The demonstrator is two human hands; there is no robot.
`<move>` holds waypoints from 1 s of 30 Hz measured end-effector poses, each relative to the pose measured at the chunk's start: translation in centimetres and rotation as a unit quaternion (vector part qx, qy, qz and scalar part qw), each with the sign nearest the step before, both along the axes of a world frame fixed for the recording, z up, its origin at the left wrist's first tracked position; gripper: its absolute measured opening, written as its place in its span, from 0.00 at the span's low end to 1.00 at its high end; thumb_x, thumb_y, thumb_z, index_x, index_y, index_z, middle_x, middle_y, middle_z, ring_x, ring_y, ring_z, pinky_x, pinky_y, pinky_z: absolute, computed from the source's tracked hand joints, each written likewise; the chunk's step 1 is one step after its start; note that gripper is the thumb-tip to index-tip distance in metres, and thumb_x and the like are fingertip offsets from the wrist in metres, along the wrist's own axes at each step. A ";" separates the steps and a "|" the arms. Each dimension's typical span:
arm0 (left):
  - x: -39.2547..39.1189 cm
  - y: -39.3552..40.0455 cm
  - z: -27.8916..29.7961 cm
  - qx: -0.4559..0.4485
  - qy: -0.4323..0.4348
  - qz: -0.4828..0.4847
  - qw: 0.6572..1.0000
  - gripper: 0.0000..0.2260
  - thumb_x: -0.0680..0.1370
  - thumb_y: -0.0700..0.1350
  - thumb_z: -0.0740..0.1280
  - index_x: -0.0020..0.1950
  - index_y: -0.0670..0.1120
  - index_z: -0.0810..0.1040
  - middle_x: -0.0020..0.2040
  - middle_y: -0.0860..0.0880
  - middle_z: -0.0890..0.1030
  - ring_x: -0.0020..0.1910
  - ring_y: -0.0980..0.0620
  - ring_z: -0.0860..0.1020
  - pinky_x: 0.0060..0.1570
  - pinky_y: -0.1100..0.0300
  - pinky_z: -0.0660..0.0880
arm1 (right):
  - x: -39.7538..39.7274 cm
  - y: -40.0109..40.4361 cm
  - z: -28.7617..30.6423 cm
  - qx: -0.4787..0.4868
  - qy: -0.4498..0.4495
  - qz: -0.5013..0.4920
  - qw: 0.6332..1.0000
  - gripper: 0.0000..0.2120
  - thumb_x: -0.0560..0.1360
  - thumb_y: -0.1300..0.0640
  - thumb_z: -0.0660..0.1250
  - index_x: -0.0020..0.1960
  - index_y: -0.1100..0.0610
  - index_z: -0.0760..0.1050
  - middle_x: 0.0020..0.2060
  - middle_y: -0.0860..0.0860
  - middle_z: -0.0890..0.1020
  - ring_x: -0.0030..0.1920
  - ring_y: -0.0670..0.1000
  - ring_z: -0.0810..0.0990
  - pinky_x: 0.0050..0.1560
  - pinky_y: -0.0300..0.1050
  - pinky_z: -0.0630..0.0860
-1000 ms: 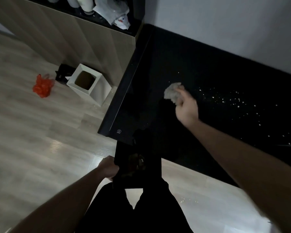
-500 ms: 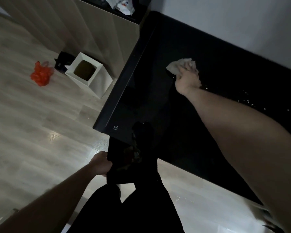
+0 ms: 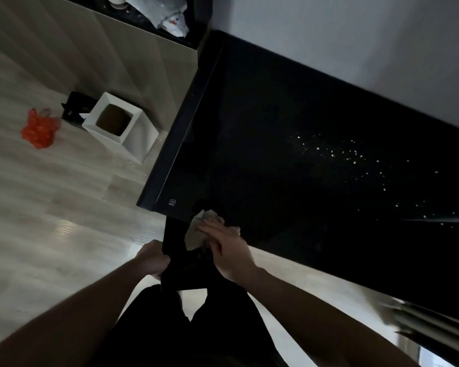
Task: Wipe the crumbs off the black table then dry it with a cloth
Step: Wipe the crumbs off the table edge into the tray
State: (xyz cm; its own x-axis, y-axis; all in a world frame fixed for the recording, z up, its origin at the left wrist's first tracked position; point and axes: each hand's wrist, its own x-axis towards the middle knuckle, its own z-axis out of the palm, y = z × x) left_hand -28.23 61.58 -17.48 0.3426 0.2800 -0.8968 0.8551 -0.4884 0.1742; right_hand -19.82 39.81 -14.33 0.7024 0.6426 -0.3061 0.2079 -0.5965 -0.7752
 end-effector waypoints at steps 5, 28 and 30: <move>-0.3 0.7 -1.3 -0.007 0.009 -0.005 1.000 0.20 0.64 0.43 0.61 0.51 0.42 0.85 0.45 0.40 0.87 0.43 0.39 0.87 0.45 0.47 0.86 | 4.5 -0.9 2.3 0.034 0.022 -0.087 0.995 0.25 0.81 0.63 0.62 0.73 0.43 0.75 0.70 0.40 0.79 0.69 0.40 0.77 0.71 0.44 0.74; 0.5 -1.1 -2.6 0.037 0.008 0.134 0.990 0.17 0.68 0.44 0.65 0.52 0.41 0.85 0.46 0.40 0.87 0.47 0.40 0.85 0.48 0.50 0.83 | 37.3 -0.4 -2.7 -0.257 -0.167 -0.089 0.948 0.28 0.84 0.50 0.55 0.84 0.44 0.55 0.85 0.52 0.47 0.84 0.59 0.47 0.83 0.58 0.45; 0.6 -1.3 -2.5 0.037 0.008 0.147 0.988 0.15 0.71 0.41 0.66 0.55 0.41 0.86 0.47 0.40 0.87 0.47 0.40 0.86 0.50 0.48 0.84 | 34.7 -0.9 -3.2 -0.232 -0.198 -0.072 0.950 0.27 0.83 0.53 0.57 0.82 0.46 0.60 0.84 0.53 0.54 0.83 0.60 0.52 0.83 0.59 0.50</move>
